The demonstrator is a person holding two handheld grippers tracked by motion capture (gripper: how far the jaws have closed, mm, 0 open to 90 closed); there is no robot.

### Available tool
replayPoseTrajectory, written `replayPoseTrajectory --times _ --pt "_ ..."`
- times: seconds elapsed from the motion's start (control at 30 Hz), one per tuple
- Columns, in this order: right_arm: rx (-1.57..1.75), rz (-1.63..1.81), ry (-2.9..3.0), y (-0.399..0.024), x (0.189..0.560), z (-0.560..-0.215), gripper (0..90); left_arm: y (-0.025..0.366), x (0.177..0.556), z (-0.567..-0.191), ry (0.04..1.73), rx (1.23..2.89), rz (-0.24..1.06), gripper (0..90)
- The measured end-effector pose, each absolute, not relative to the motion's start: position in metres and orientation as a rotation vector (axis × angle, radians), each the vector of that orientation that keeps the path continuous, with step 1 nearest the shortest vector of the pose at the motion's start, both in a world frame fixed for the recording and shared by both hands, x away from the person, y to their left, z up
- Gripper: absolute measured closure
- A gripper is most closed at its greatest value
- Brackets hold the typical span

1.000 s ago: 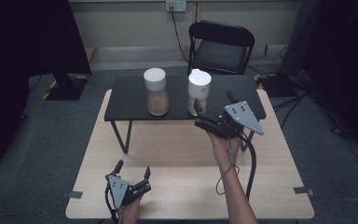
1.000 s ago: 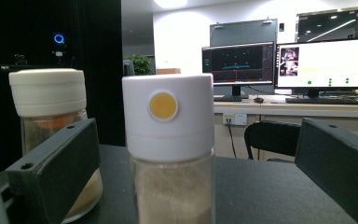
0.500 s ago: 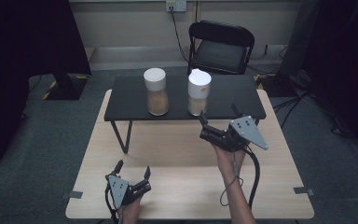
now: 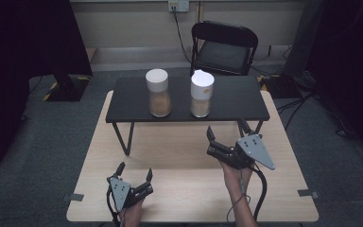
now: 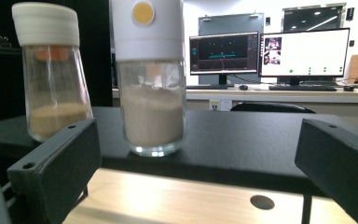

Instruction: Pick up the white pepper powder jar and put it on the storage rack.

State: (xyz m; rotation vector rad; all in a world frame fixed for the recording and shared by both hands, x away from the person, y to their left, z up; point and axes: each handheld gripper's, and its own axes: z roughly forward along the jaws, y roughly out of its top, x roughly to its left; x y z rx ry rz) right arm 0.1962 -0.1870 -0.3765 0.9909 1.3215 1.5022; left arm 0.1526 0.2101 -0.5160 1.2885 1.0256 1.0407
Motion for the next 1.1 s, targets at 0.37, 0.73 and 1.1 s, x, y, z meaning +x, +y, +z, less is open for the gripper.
replayPoseTrajectory --times 0.37,0.73,1.1 --pt "1.019 1.471 1.329 -0.189 0.18 -0.4 0.0 0.21 0.153 -0.516 1.026 1.288 1.041 3.0" --pt "1.056 1.458 1.299 -0.187 0.169 -0.425 0.0 0.21 0.153 -0.516 1.026 1.288 1.041 3.0" --pt "1.078 1.411 1.301 -0.185 0.162 -0.448 0.0 0.21 0.153 -0.516 1.026 1.288 1.041 3.0"
